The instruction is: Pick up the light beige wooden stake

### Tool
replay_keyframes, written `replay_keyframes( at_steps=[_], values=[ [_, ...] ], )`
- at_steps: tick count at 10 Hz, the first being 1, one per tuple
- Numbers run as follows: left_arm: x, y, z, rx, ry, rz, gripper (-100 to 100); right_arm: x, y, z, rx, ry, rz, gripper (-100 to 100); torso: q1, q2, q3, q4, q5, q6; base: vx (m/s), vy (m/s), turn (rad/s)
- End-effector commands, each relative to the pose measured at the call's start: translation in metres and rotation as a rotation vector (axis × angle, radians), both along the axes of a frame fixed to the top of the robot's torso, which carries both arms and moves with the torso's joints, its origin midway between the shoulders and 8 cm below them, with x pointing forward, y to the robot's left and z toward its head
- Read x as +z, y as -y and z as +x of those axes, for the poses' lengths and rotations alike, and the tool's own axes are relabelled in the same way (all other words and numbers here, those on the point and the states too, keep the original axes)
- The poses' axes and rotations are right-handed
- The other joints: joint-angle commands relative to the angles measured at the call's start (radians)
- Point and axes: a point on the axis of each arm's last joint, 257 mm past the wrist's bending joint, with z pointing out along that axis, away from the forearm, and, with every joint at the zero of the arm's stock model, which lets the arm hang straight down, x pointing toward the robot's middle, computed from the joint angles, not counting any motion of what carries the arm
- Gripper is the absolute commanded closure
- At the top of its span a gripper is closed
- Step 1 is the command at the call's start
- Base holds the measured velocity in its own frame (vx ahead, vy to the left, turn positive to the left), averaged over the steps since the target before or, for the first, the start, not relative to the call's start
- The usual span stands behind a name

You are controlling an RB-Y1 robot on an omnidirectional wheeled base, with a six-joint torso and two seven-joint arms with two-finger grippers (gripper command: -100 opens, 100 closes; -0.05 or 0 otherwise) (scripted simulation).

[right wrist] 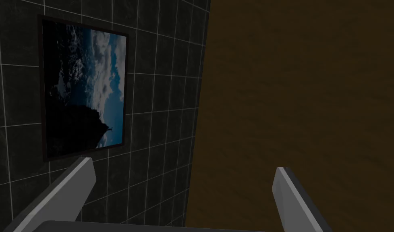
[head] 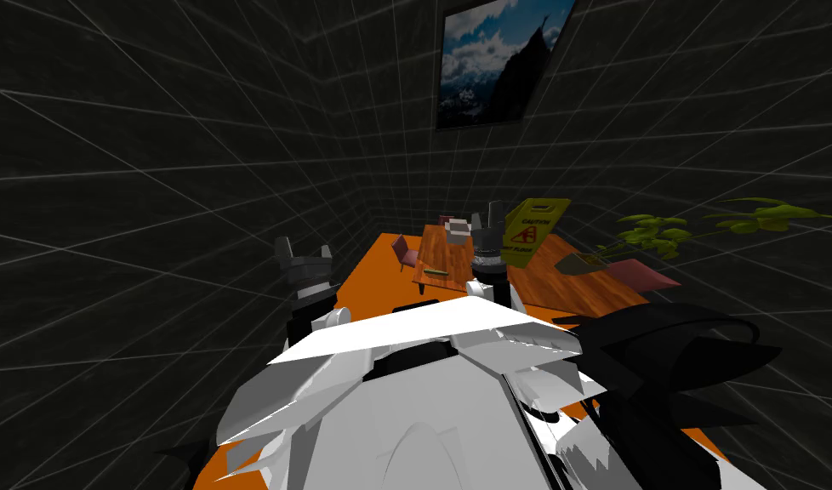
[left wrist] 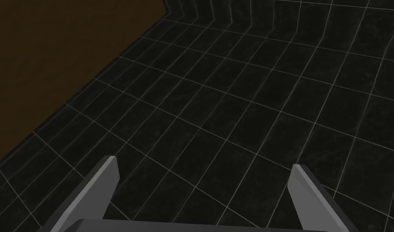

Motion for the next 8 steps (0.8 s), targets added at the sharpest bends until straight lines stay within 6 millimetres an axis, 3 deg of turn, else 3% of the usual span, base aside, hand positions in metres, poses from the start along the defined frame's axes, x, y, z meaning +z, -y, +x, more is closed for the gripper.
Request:
replay_keyframes(
  at_steps=[1,4,5,8],
  values=[
    [0.0,0.0,0.0,0.0,0.0,0.0,0,-0.013,-0.003,0.005,0.009,-0.038,-0.041,-100,0.0,0.0,0.0,0.0,0.0,0.0,-0.02,0.007,0.033],
    [0.0,0.0,0.0,0.0,0.0,0.0,0,-0.045,-0.007,0.015,0.025,-0.126,-0.122,-100,0.001,0.004,0.002,0.001,0.0,0.0,-0.058,0.028,0.048],
    [0.0,0.0,0.0,0.0,0.0,0.0,0,-0.045,-0.007,0.015,0.025,-0.126,-0.122,-100,0.002,0.004,0.003,0.001,0.0,0.0,-0.045,0.022,0.015],
    [0.0,0.0,0.0,0.0,0.0,0.0,0,-0.097,-0.008,0.025,0.042,-0.255,-0.228,-100,0.001,0.004,0.002,0.001,0.0,0.0,-0.058,0.027,0.079]
  ],
)
